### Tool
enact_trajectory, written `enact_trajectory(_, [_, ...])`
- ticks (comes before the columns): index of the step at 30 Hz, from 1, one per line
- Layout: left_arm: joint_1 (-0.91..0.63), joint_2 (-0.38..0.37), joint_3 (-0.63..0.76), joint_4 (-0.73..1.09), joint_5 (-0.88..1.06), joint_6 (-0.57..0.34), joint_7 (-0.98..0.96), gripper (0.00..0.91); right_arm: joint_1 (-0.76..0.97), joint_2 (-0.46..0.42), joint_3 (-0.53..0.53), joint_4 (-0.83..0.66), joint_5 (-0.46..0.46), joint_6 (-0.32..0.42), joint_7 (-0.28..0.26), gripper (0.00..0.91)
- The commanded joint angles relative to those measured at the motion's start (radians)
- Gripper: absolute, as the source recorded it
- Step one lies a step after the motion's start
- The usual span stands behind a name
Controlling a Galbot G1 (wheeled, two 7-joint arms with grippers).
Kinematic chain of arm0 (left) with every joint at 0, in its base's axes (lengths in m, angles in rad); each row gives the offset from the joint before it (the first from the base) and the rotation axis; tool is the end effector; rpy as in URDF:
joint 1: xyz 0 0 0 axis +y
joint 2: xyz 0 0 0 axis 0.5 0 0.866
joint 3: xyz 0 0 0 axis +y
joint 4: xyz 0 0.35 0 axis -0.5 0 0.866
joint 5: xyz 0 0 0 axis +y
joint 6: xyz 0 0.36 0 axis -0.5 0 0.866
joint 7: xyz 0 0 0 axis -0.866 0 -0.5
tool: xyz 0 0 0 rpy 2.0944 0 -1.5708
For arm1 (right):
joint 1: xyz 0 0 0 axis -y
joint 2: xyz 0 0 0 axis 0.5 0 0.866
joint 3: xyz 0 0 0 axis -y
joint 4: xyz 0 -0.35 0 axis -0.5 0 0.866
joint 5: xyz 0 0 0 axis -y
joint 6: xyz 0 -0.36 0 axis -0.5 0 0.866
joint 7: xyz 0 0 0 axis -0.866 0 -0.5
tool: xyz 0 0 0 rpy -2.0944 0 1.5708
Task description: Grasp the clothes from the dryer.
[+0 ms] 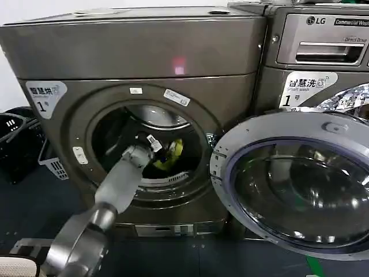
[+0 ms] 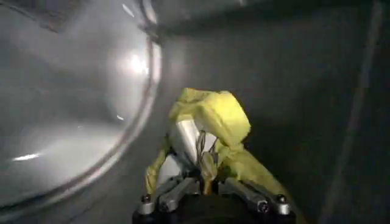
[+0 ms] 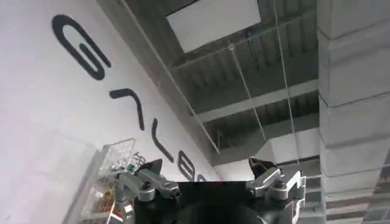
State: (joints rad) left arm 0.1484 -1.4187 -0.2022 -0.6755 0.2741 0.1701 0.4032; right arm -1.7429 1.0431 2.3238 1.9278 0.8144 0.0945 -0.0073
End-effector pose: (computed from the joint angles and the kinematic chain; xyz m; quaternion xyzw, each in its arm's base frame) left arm 0.6295 0.0253 -0.2278 -0.2054 -0.9254 -0.2835 0.1453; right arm -0.0770 -0.3967 0.0274 0.4718 0.7665 -0.2537 0.3544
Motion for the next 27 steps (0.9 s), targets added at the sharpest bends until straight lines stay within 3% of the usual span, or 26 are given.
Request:
enact_trajectory(1, [0.247, -0.008, -0.124, -0.354, -0.326, -0.199, -0.420, 0.000, -0.001, -0.004, 0.002, -0.015, 0.003, 0.031, -0.005, 0.907])
enact_trajectory(10, [0.437, -0.045, -0.187, -0.587, -0.339, -0.263, -0.588, 0.000, 0.012, -0.015, -0.005, -0.009, -0.001, 0.040, -0.010, 0.907])
enact_trajectory(27, [0.453, -0.076, -0.177, -0.583, -0.292, -0.271, -0.588, 0.000, -0.001, -0.018, 0.009, -0.018, 0.002, 0.063, -0.013, 0.907])
